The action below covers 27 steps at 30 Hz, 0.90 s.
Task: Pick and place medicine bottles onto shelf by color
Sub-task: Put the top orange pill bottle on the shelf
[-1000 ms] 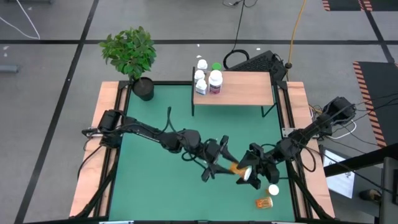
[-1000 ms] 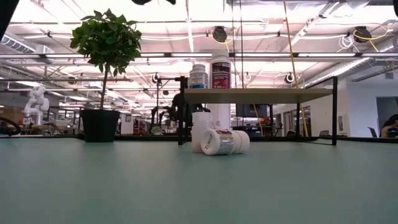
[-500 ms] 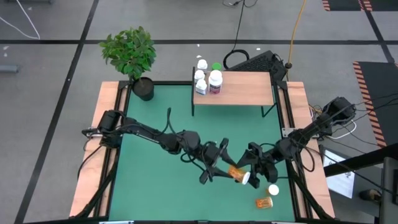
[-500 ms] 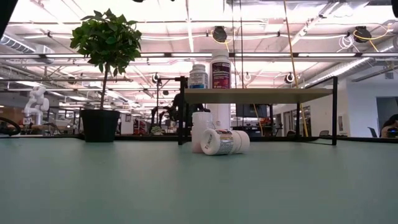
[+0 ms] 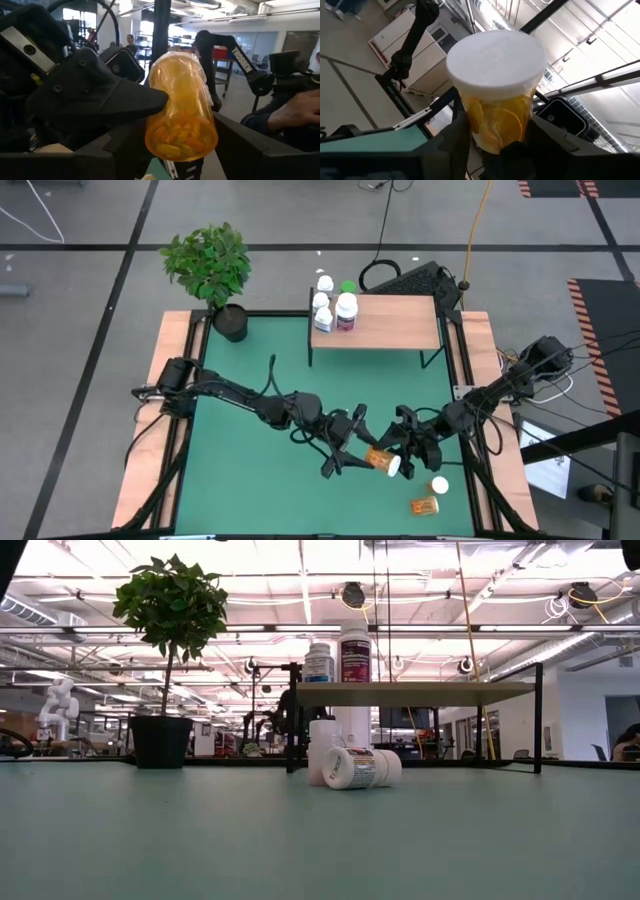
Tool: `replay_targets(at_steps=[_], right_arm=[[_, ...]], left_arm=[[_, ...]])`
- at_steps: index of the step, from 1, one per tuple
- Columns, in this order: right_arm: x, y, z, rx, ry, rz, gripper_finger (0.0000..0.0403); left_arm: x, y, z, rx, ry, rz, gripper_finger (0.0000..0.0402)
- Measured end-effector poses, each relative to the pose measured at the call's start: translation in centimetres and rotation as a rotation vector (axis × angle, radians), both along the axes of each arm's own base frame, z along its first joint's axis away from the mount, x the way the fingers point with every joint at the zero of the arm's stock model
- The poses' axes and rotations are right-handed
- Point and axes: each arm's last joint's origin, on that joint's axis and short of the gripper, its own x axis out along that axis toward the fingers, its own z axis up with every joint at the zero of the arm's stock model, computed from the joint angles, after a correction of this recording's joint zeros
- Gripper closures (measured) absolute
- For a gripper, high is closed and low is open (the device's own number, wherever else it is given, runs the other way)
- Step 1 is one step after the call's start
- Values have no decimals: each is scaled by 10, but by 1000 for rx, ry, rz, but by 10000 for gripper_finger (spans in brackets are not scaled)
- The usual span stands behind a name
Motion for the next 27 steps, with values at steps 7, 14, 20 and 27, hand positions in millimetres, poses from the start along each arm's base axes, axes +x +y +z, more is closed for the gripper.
replay_targets(at_steps=[7,14,20,27], right_arm=[[0,0,-1,14,24,4,232],[1,1,-6,45,80,-61,234],[0,-2,-4,108,109,-93,233],[-5,-9,-1,161,202,-187,232]], left_arm=[[0,0,-2,9,25,9,181],[-1,2,-5,18,109,25,164],[0,11,-5,80,122,86,114],[-11,30,3,176,254,192,72]])
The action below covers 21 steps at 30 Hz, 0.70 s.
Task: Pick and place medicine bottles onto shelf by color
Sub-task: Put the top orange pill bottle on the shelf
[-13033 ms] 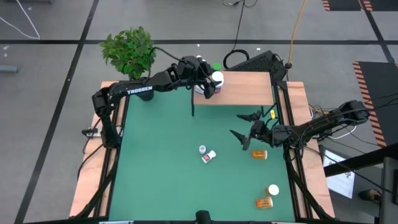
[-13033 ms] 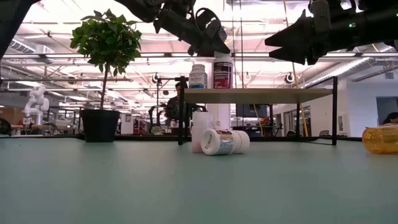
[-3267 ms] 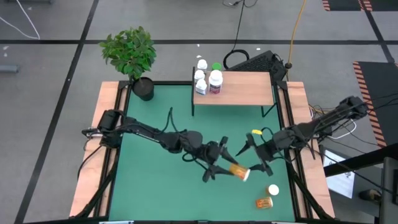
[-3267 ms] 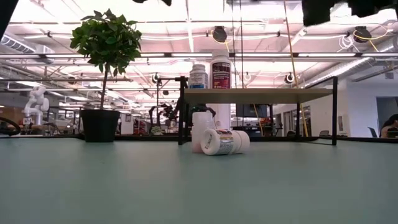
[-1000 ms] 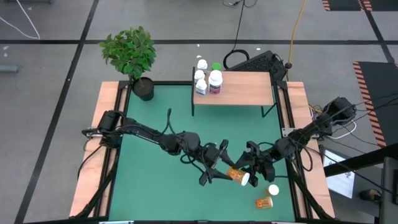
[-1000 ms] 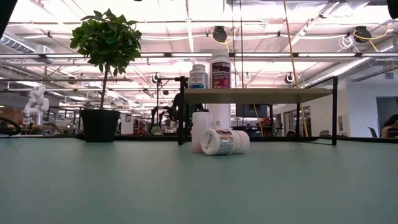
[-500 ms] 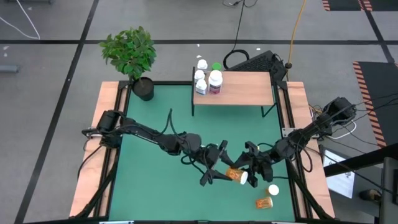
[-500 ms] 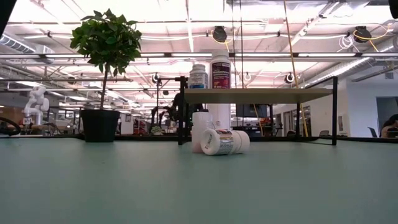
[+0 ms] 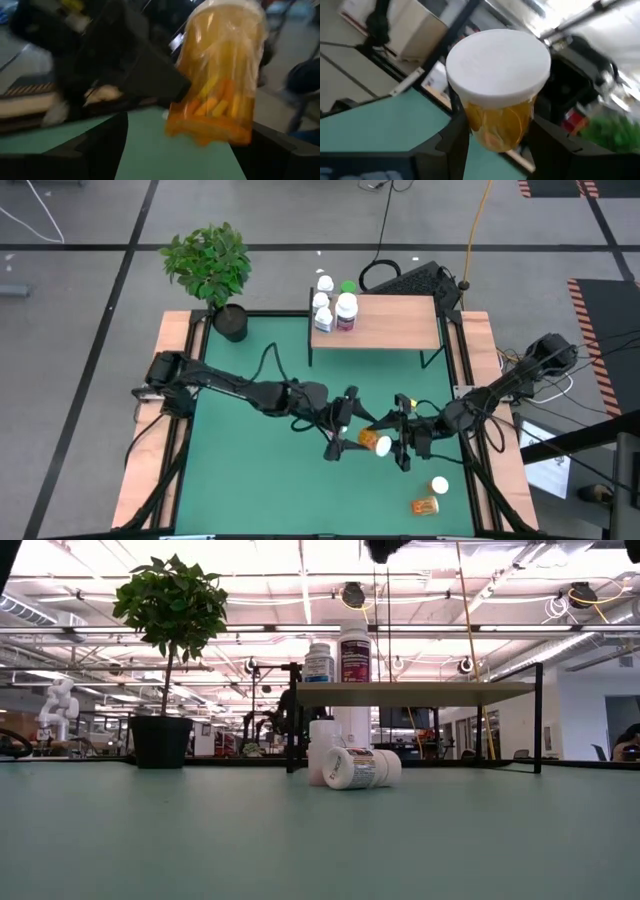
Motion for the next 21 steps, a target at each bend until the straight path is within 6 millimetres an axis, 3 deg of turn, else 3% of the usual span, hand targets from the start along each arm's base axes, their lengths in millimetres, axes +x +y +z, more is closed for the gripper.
replay_targets(at_steps=[8,14,21], right_arm=[[-6,-24,-2,212,186,-170,232],[-2,-50,-20,404,375,-300,232],[-1,-67,-33,540,519,-339,232]], left_arm=[[-15,12,6,220,114,245,81],[-7,13,-5,298,99,260,106],[-3,16,-9,317,87,313,115]])
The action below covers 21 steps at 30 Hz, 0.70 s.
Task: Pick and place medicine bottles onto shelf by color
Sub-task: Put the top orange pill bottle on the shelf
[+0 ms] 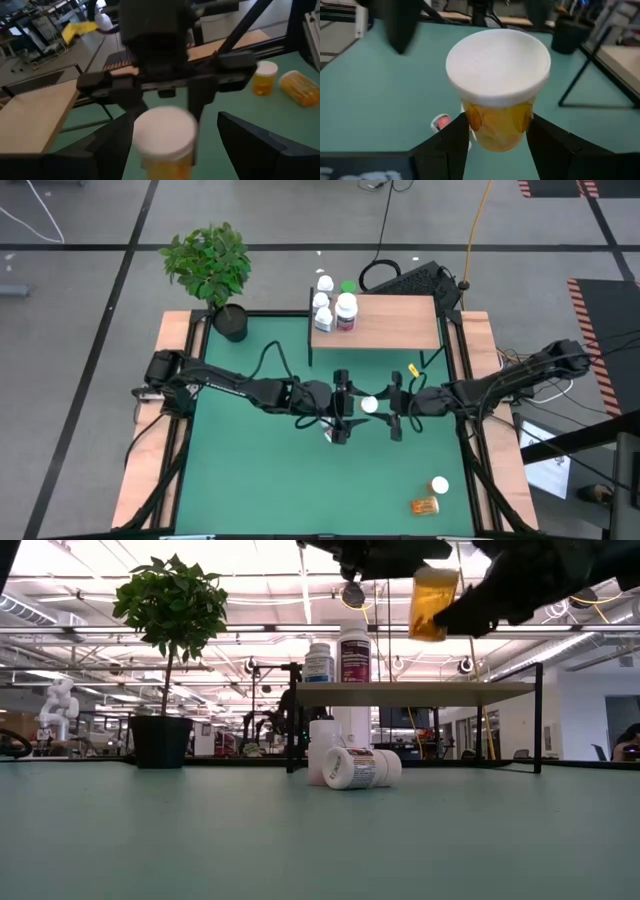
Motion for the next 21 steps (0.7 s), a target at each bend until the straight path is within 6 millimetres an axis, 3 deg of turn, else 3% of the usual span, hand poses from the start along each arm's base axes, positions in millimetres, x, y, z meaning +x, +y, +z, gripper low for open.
replay_targets(at_steps=[5,12,21], right_arm=[[1,-4,-3,28,20,-32,232],[1,-5,-7,10,50,-32,232],[1,-5,-8,8,66,-33,232]], left_arm=[[1,6,1,-6,-9,14,108],[15,16,-28,-60,33,62,108],[14,11,-23,-120,-3,66,136]])
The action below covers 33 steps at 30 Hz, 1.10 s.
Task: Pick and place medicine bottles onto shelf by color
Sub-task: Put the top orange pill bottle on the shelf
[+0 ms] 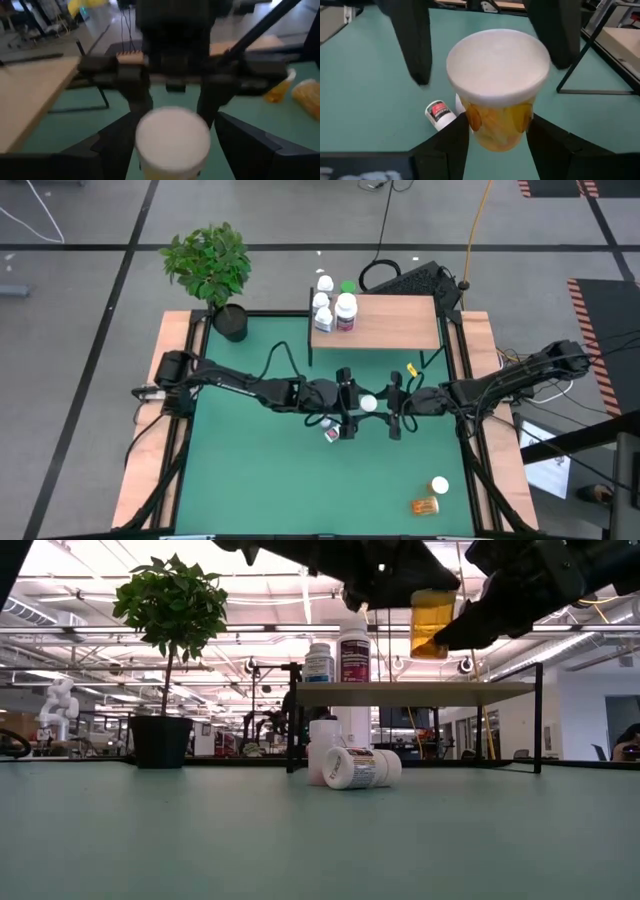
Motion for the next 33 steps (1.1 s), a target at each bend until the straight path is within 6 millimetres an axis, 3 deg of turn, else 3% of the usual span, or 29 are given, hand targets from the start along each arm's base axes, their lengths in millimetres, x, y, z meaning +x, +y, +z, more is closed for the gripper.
replay_targets(at_steps=[12,16,26,29,33], right_arm=[[0,0,-1,17,7,-1,232],[0,0,-1,16,3,-5,232],[1,0,2,23,-28,-14,232],[1,0,2,23,-28,-15,232],[1,0,2,22,-25,-15,232]], left_arm=[[0,-1,1,-6,-6,4,196],[0,-1,1,-4,-3,3,176],[-1,-2,-2,-10,27,-6,69],[-1,-1,-2,-17,25,-3,65],[-1,1,-2,-47,20,13,94]])
